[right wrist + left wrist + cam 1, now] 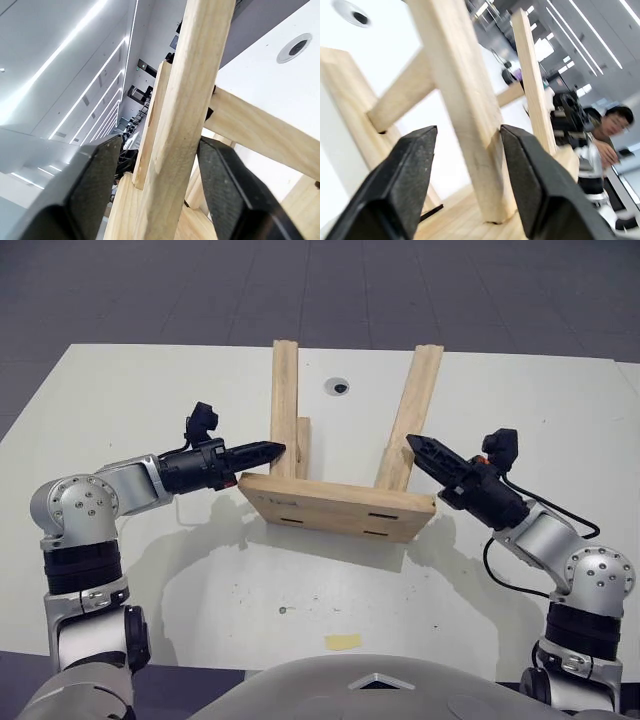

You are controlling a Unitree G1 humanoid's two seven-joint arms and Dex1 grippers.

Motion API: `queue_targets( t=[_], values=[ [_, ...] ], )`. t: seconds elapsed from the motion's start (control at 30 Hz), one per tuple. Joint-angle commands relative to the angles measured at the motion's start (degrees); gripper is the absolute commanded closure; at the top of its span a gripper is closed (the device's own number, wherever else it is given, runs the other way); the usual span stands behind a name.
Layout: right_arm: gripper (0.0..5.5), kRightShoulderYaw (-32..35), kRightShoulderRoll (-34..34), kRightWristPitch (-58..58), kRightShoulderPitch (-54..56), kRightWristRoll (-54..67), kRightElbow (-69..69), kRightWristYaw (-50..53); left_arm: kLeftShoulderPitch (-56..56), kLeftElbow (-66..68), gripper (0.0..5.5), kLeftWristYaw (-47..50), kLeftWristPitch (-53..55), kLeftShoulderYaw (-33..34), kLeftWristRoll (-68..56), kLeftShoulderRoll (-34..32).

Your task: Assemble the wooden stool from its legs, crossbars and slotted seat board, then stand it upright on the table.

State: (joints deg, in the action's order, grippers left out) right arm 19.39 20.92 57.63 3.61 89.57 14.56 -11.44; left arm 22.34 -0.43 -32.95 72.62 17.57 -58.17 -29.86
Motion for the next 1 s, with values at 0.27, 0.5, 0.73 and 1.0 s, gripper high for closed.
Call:
queue_targets(
  t=[0.27,0.5,0.73,1.0],
  values=[
    [1.02,6.10,18.03,-5.58,-7.23,-16.50,-1.53,-27.03,-7.17,-6.98,1.27,-23.88,-17.55,2.47,5.94,-16.67],
    [0.10,-1.05,27.95,-10.29,-14.11,-31.07,0.51,-46.17,-15.48,-12.24,0.28,-38.85,-31.90,-11.76,19.91,-24.48],
    [0.10,-12.09,24.19,-14.31,-7.58,-39.55,-2.24,-49.53,-8.79,0.66,0.13,-31.64,-43.93,-20.32,32.09,-13.66],
    [0.99,-16.02,21.08,-14.06,-4.80,-41.39,-4.68,-51.55,-9.03,0.03,0.88,-37.99,-41.44,-22.98,30.19,-13.86]
  ],
)
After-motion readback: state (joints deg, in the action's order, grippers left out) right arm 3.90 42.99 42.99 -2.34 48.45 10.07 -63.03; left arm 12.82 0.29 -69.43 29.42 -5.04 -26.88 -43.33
